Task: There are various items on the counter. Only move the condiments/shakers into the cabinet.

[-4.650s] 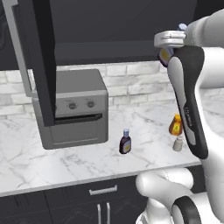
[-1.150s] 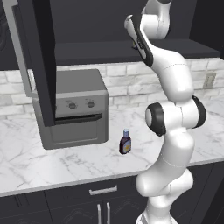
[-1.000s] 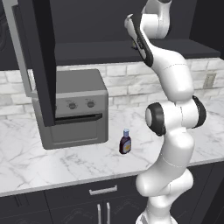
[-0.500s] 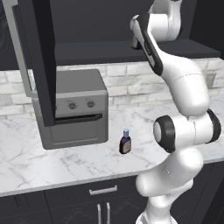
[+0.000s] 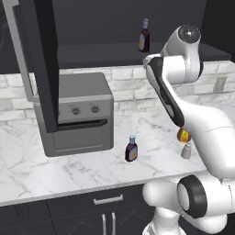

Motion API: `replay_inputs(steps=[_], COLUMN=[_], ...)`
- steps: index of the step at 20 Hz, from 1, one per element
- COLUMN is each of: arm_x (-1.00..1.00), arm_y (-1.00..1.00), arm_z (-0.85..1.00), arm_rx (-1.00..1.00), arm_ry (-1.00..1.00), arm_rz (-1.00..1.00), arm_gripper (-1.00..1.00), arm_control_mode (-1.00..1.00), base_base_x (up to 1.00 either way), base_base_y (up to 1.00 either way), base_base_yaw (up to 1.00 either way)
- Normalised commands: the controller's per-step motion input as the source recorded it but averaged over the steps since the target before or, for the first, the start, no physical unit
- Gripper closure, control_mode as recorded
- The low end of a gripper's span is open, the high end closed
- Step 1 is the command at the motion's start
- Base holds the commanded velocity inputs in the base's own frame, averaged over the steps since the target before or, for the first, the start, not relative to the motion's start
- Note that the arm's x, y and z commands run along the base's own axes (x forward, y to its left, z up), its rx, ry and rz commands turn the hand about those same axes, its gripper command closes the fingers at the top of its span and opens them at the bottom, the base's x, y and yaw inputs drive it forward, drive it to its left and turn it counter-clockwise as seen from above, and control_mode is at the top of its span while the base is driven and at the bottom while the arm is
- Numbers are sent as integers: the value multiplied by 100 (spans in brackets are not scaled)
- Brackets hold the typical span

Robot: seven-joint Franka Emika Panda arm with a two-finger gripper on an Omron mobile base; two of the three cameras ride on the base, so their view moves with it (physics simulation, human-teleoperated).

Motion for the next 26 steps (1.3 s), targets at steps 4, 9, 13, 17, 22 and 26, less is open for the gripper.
replay_inputs(steps=[4, 9, 13, 17, 22, 26], arm_x=[-100, -100, -54, -2, 2, 12], arm_y=[-7, -7, -11, -5, 1, 10], arm_z=[-100, -100, -82, -42, -34, -34], arm_rx=[-2, 0, 5, 4, 0, 0], arm_ry=[12, 21, 21, 20, 24, 19], arm_rz=[0, 5, 13, 25, 32, 34], arm_gripper=[-100, -100, -100, -100, -100, -100], arm_control_mode=[-100, -100, -100, -100, -100, -100], base_base_x=[0, 0, 0, 0, 0, 0], base_base_y=[0, 0, 0, 0, 0, 0], base_base_yaw=[0, 0, 0, 0, 0, 0])
